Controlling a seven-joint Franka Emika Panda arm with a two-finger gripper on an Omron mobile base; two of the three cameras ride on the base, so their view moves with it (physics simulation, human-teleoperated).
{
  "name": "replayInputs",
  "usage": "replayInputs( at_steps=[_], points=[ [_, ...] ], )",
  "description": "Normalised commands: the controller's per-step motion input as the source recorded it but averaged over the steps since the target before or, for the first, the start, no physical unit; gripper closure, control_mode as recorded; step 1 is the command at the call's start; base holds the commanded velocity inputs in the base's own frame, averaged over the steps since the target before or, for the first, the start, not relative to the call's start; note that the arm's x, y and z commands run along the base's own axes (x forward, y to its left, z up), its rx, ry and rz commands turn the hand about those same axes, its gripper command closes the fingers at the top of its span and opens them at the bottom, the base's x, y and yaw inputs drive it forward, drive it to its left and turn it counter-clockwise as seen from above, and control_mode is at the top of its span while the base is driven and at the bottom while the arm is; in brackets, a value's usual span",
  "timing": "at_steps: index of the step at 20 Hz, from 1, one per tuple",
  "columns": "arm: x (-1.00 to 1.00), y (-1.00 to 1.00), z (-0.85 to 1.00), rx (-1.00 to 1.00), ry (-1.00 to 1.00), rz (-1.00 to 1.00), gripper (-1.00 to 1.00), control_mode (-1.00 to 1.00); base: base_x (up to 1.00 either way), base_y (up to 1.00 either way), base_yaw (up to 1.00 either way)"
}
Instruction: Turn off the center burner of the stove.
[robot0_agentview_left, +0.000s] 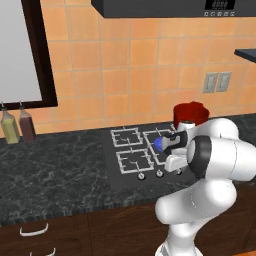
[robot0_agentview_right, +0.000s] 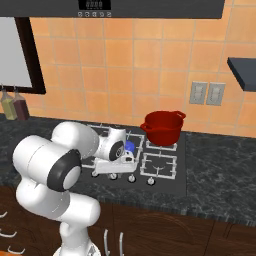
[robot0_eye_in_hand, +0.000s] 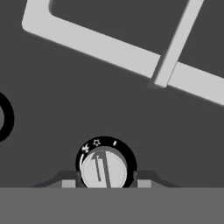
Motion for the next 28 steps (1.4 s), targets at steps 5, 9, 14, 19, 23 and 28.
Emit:
replayInputs(
  at_steps=[5,9,14,19,23,28],
  points=[
    [-0.15,0.1,-0.15,0.0,0.0,-0.14,1.0,-1.0,0.0,0.0,0.0],
    [-0.1,0.12,-0.18,0.0,0.0,-0.22,1.0,-1.0,0.0,0.0,0.0],
    [-0.07,0.05,-0.2,0.0,0.0,-0.28,1.0,-1.0,0.0,0.0,0.0],
    [-0.04,0.05,-0.23,0.0,0.04,-0.33,1.0,-1.0,0.0,0.0,0.0],
    [-0.03,0.07,-0.23,0.0,0.04,-0.34,1.0,-1.0,0.0,0.0,0.0],
    [0.0,0.07,-0.17,-0.01,0.02,-0.31,1.0,-1.0,0.0,0.0,0.0]
  ],
)
